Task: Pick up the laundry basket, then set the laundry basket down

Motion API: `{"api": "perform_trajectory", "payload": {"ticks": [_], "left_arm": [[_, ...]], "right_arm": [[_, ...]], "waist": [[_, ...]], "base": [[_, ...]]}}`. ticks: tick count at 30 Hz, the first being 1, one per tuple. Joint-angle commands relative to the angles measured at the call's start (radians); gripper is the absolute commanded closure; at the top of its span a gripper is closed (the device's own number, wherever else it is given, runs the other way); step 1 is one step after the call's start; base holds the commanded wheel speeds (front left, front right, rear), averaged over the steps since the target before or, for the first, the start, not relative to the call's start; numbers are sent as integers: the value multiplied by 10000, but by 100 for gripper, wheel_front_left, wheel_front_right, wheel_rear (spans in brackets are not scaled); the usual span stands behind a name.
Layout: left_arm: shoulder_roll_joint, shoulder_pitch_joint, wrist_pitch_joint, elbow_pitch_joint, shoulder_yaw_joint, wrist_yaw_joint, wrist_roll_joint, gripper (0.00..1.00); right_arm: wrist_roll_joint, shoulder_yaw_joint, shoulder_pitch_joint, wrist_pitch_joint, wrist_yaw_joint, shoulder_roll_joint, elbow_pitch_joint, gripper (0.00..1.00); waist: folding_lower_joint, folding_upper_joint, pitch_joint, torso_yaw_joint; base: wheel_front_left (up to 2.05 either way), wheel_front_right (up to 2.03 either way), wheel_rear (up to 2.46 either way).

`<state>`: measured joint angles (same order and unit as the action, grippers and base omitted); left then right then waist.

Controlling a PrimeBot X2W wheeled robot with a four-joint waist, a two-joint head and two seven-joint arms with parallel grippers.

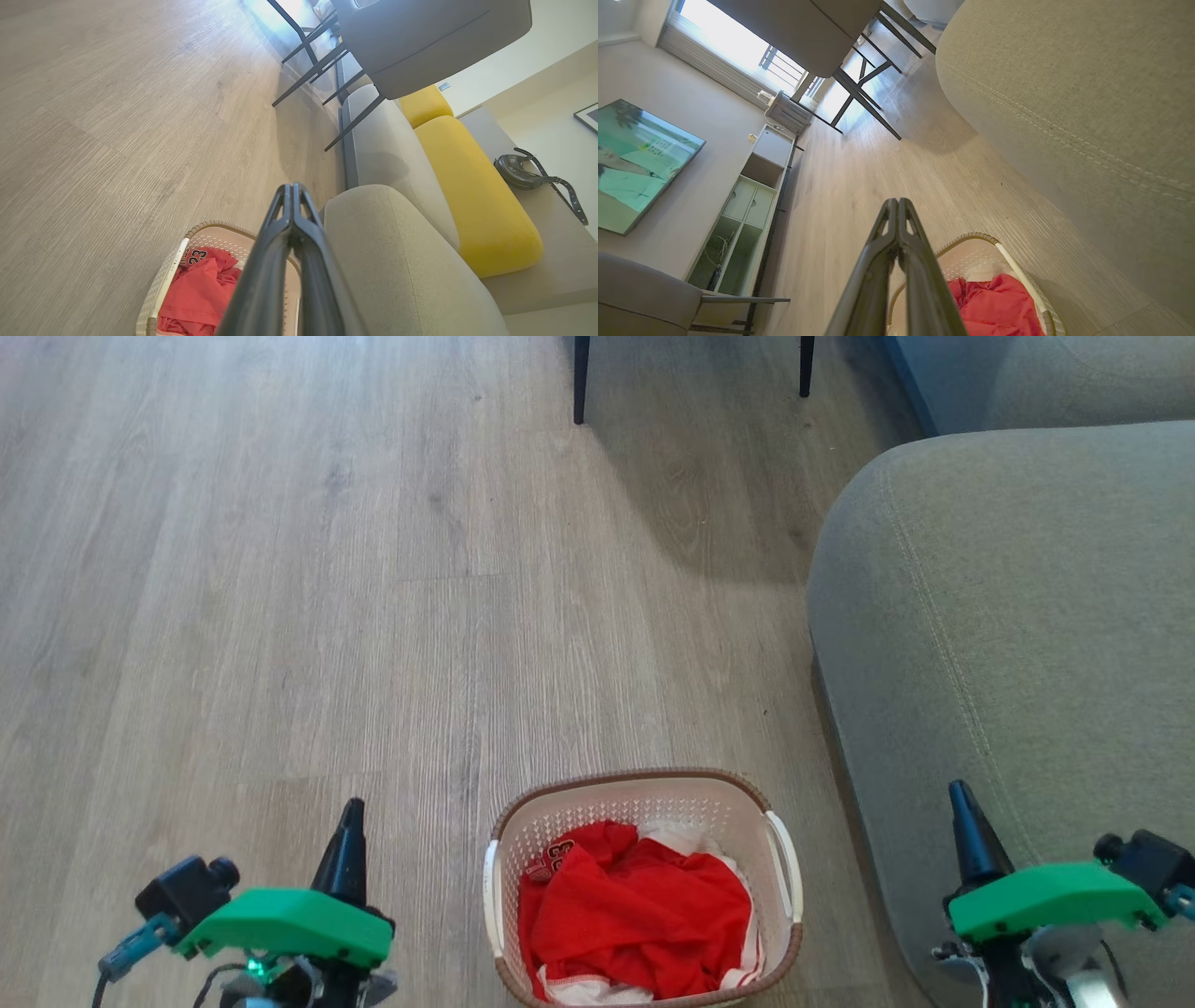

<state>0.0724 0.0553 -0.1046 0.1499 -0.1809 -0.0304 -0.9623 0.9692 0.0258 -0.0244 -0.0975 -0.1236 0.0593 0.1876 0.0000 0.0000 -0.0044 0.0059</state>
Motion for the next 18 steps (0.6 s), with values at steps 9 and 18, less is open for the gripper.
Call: {"api": "perform_trajectory", "payload": {"ticks": [9,18], "left_arm": [[128,-772,293,-72,603,304,-1167,100],[129,-914,552,101,925,531,-2159,100]], "right_arm": [[1160,-130,613,298,-42,188,-146,100],[2132,-276,730,553,-47,193,-25,100]], "waist": [[0,0,11,-9],[0,0,23,-17]], "base": [[0,0,0],[0,0,0]]}}
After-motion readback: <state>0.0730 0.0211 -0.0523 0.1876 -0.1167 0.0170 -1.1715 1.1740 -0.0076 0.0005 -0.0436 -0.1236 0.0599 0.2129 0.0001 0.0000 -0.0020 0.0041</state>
